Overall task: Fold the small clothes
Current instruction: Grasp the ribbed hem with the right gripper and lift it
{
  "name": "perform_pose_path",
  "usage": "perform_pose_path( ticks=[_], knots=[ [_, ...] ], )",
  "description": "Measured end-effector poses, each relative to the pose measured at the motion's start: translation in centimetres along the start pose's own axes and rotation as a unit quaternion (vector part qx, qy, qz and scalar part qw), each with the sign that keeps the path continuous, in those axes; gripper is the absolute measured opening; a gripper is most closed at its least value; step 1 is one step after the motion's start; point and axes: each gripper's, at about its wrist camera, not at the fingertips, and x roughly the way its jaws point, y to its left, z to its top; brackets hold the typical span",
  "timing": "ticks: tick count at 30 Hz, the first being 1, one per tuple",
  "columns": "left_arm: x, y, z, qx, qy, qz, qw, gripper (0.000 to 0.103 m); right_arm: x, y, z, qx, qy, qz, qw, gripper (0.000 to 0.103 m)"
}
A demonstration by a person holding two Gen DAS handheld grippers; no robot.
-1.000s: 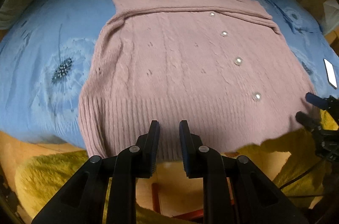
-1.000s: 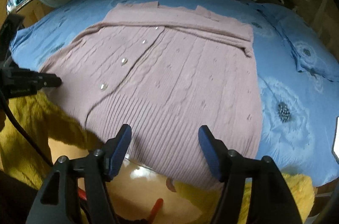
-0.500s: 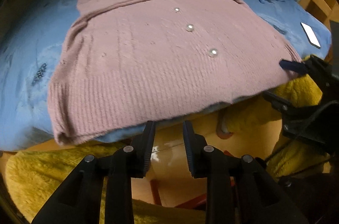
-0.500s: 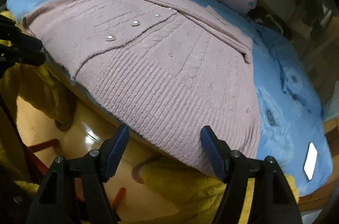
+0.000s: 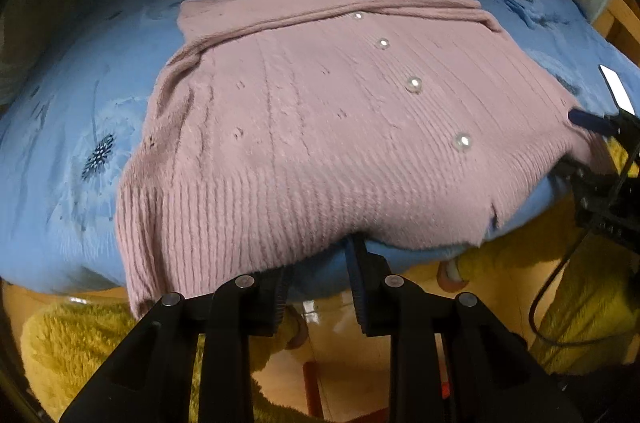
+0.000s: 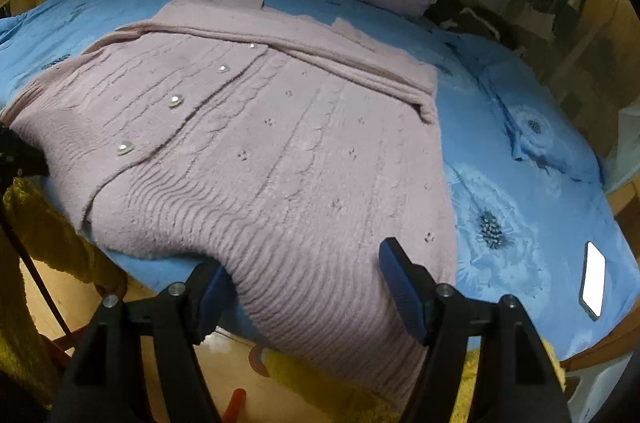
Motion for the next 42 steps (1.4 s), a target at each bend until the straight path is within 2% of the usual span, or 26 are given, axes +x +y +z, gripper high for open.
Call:
perform_pose_path(
  ticks=[8,16,20,22,24,28,30,33,42],
  knots=[
    [0.8,1.0,0.9,-0.014,-0.013,0.013,0.9997,0.020,0.0,0.0,-0.5,0.010,-0.001,0.006,1.000,0.074],
    [1.4,1.2,1.1,-0.019,-0.028,0.018,0.9993,0.020,1.1,-1.4,-0.7,0.064,0.021,0.049,0.997,0.074],
    [1.4,1.1,1.1,-0.020,-0.032,0.024,0.9990,0.020,1.2,-1.3,-0.6,0.070,0.024,0.053,0.996,0.074],
    [1.3,1.3,1.1,-0.026,-0.035,0.022,0.9988,0.020,0.9,-1.2,-0.6,0.069,0.021,0.056,0.996,0.065],
    [1.3,1.6,1.1,-0.036,-0.037,0.017,0.9985,0.014,0.6,-1.1,-0.6,0.068,0.012,0.052,0.996,0.045],
    [1.3,2.4,1.2,-0.058,-0.037,0.011,0.9976,0.000,0.4,-1.4,-0.6,0.067,0.008,0.045,0.997,0.026],
    [1.4,2.8,1.3,-0.068,-0.038,0.009,0.9969,0.000,0.3,-1.7,-0.5,0.069,0.004,0.042,0.997,0.013],
    [0.9,3.0,1.2,-0.074,-0.049,0.003,0.9960,0.000,-0.1,-2.2,-0.2,0.080,-0.006,0.050,0.996,0.010],
    [-1.2,3.8,2.1,-0.086,-0.098,-0.003,0.9915,0.000,-1.5,-3.5,1.4,0.107,-0.044,0.050,0.992,0.008]
  ],
)
